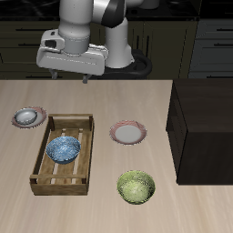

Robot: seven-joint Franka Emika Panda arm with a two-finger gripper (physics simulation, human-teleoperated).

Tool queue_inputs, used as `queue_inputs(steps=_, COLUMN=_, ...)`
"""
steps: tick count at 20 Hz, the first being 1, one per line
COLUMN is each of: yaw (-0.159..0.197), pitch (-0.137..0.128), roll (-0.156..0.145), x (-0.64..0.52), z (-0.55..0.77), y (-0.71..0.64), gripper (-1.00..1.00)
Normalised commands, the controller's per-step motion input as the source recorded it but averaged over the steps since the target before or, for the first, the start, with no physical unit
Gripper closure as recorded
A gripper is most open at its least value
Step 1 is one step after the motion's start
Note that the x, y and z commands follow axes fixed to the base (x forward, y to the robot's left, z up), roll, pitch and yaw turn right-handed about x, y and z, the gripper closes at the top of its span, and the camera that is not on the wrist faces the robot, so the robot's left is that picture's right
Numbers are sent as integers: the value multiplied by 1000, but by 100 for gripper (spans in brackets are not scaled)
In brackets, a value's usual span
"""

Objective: Place the white bowl on the off-center plate and place the green bowl on top of the wooden shelf

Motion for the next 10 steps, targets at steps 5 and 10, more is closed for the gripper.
queue_inputs(steps=5, yaw=-14, pitch=12, roll=10, x=436, z=30, y=322, gripper=-100)
queue_inputs(steps=10, yaw=-14, pitch=6, roll=3, x=365, z=49, y=119, gripper=-100)
